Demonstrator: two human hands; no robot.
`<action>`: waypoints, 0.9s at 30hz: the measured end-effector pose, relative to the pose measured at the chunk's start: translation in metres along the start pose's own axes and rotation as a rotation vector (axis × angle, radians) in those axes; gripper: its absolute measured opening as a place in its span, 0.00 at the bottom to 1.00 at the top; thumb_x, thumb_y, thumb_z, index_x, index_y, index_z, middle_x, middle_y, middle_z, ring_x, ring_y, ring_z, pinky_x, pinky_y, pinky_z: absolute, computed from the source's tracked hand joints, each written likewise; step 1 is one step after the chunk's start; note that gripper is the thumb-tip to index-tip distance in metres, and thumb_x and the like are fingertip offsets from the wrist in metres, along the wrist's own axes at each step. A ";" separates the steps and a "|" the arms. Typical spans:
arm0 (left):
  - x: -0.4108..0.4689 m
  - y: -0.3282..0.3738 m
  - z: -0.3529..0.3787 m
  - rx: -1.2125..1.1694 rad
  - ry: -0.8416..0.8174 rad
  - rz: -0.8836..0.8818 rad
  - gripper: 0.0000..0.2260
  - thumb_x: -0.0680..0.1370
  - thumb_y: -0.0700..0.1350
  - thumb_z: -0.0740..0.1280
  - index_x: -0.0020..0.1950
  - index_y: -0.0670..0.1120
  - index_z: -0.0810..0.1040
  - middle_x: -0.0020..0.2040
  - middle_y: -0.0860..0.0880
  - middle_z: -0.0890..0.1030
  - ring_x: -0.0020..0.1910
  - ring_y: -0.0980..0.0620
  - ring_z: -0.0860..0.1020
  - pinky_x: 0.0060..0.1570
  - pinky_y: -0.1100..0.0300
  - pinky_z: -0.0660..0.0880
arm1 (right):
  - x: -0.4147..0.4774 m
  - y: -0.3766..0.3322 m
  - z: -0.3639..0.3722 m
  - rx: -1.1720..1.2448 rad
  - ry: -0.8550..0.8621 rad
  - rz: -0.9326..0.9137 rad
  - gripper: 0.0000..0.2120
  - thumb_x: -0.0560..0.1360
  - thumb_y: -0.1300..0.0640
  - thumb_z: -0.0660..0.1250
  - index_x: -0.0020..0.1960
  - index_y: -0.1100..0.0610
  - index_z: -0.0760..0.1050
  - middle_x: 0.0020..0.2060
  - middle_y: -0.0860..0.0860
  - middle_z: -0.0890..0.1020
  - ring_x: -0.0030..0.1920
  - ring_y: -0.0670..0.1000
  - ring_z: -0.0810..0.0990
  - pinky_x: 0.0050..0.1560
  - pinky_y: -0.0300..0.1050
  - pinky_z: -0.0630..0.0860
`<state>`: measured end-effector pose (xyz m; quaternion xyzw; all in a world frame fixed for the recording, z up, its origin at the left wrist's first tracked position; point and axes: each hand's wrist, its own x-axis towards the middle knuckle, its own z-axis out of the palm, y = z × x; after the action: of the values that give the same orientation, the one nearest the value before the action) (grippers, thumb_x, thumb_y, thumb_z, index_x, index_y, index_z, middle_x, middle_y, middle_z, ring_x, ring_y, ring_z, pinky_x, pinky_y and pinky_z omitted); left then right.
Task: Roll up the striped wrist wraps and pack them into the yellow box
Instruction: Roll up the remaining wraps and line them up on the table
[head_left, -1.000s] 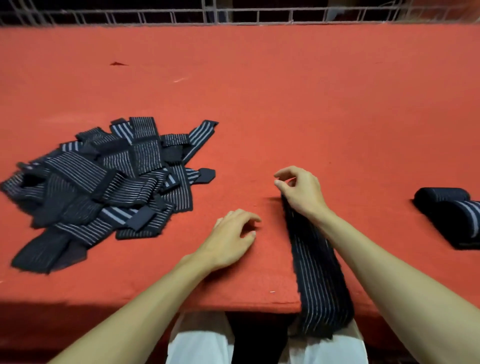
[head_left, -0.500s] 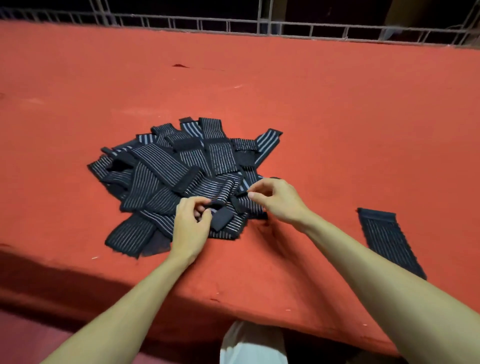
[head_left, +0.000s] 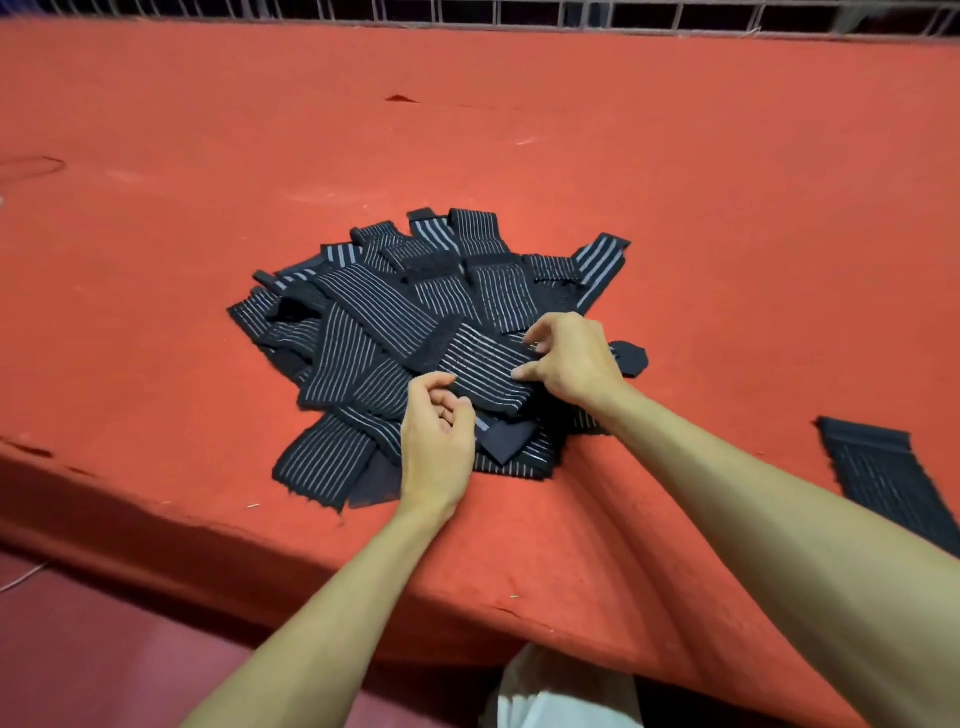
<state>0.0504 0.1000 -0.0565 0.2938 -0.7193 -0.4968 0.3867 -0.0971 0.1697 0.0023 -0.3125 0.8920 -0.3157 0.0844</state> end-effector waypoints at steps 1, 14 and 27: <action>0.000 0.000 0.000 -0.004 0.004 -0.002 0.09 0.79 0.38 0.64 0.57 0.47 0.71 0.44 0.47 0.74 0.36 0.62 0.70 0.42 0.66 0.72 | -0.002 0.001 -0.007 0.015 -0.004 0.002 0.21 0.65 0.54 0.81 0.55 0.57 0.80 0.46 0.52 0.81 0.50 0.51 0.79 0.47 0.40 0.70; -0.020 0.051 0.006 0.275 -0.213 0.350 0.23 0.74 0.60 0.59 0.68 0.56 0.73 0.62 0.57 0.69 0.62 0.58 0.64 0.64 0.60 0.56 | -0.059 0.025 -0.084 0.390 -0.146 -0.118 0.05 0.74 0.65 0.70 0.41 0.58 0.78 0.30 0.48 0.78 0.27 0.40 0.72 0.30 0.34 0.67; -0.080 0.090 0.100 0.034 -0.597 0.256 0.12 0.78 0.47 0.69 0.61 0.55 0.75 0.49 0.55 0.80 0.43 0.49 0.81 0.48 0.58 0.77 | -0.122 0.116 -0.141 0.686 -0.024 0.255 0.09 0.79 0.59 0.64 0.42 0.62 0.75 0.19 0.49 0.70 0.21 0.46 0.72 0.24 0.37 0.69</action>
<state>0.0043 0.2436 -0.0135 0.0488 -0.8403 -0.4961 0.2133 -0.1084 0.3862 0.0363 -0.1562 0.7650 -0.5796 0.2334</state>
